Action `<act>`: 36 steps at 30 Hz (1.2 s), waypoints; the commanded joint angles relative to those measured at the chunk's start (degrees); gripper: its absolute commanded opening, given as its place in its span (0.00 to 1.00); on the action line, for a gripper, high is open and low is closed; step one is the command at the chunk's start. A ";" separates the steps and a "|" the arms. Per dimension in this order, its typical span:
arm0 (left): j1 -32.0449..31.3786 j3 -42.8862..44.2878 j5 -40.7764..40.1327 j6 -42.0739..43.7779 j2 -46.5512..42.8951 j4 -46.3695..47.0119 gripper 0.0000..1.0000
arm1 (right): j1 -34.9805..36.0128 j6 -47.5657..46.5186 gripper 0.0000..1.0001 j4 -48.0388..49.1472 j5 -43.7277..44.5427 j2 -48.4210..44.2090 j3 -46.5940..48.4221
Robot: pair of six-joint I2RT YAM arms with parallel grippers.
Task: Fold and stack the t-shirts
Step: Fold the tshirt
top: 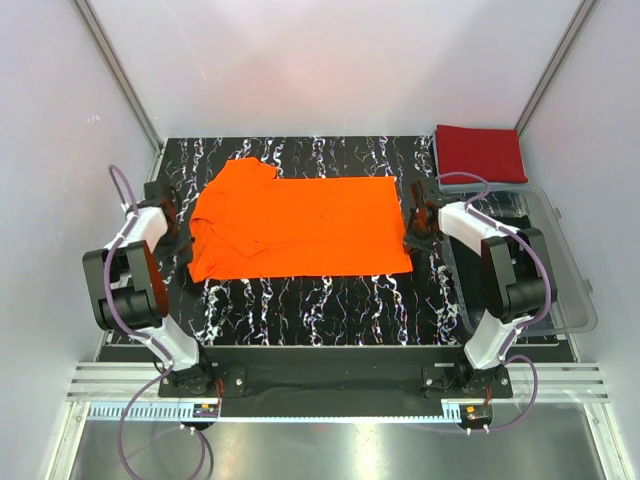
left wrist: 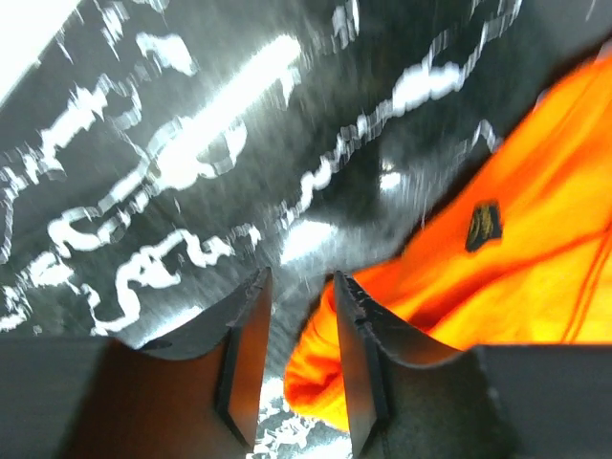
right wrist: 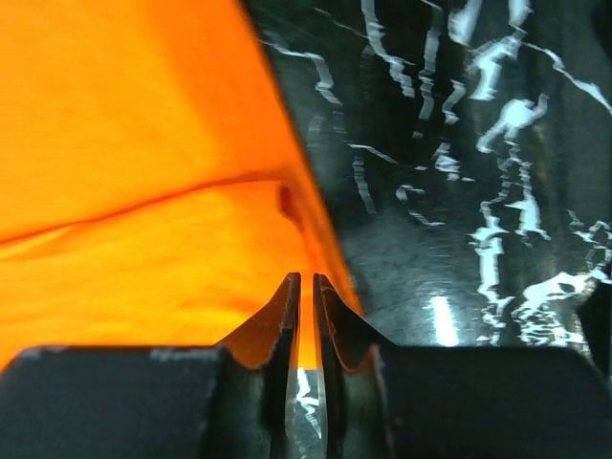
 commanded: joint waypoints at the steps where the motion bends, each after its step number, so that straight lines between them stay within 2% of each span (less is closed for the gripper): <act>1: 2.21 4.47 5.02 4.04 0.64 3.26 0.35 | 1.46 0.03 0.16 1.11 -3.77 -2.91 4.21; 4: 2.04 6.23 14.14 7.21 3.63 6.68 0.31 | 3.84 -0.49 0.17 1.37 -5.18 0.42 7.29; 7: 2.12 7.54 17.42 9.93 6.61 9.16 0.28 | 5.16 -1.11 0.17 1.99 -6.59 3.93 10.63; 10: 2.12 9.04 20.49 12.39 9.43 11.00 0.31 | 5.25 -1.81 0.18 3.56 -7.64 6.75 13.53; 18: 2.12 15.10 18.13 14.77 17.77 11.54 0.31 | 5.25 -2.96 0.18 4.45 -7.82 14.31 21.00; 28: 1.77 20.03 14.88 17.50 20.59 11.19 0.29 | 5.25 -2.78 0.17 4.45 -6.77 20.38 24.78; 33: 1.77 21.52 16.02 18.11 22.79 11.19 0.13 | 5.25 -2.43 0.17 4.45 -5.46 21.53 25.93; 34: 1.69 21.87 16.02 18.20 23.06 11.01 0.05 | 5.16 -2.26 0.17 4.45 -4.58 21.88 26.36; 35: 1.51 22.57 15.59 18.46 23.23 11.01 0.00 | 5.16 -2.17 0.16 4.45 -4.05 22.05 26.54; 36: 1.34 23.10 14.89 18.81 23.67 10.84 0.00 | 4.99 -1.99 0.16 4.19 -3.70 22.58 26.63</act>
